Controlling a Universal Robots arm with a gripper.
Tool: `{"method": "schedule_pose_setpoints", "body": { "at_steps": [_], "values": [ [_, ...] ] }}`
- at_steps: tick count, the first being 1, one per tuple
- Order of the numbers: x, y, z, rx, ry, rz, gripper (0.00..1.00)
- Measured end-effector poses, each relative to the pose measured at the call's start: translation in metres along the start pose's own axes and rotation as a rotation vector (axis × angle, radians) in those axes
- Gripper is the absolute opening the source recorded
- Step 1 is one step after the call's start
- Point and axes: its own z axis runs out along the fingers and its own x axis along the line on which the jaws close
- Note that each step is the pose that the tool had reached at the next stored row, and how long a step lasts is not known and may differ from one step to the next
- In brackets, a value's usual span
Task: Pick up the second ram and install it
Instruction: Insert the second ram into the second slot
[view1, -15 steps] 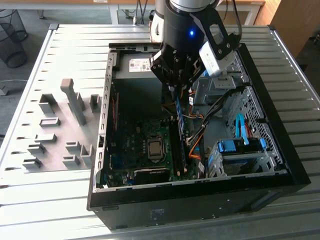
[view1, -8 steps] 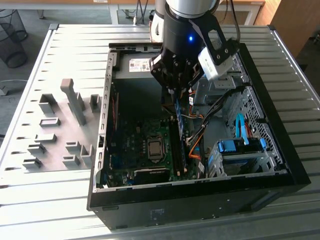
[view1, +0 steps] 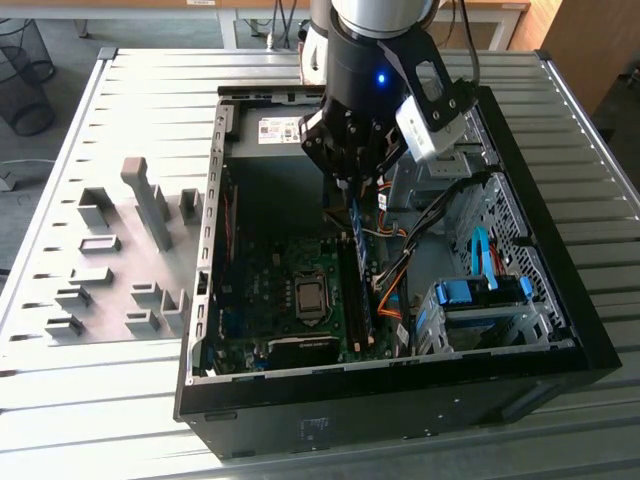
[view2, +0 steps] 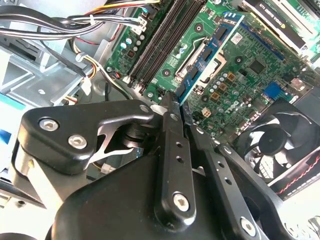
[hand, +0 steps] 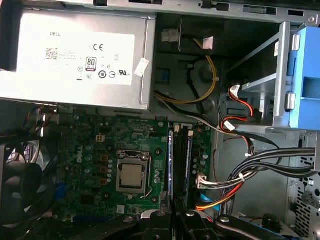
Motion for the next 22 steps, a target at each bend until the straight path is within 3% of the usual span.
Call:
{"method": "schedule_pose_setpoints", "body": {
  "at_steps": [5, 22],
  "values": [
    [-0.0001, 0.001, 0.0071, 0.0023, 0.0002, 0.029, 0.14],
    [-0.0012, 0.001, 0.0296, 0.0037, 0.0003, 0.035, 0.14]
  ]
}}
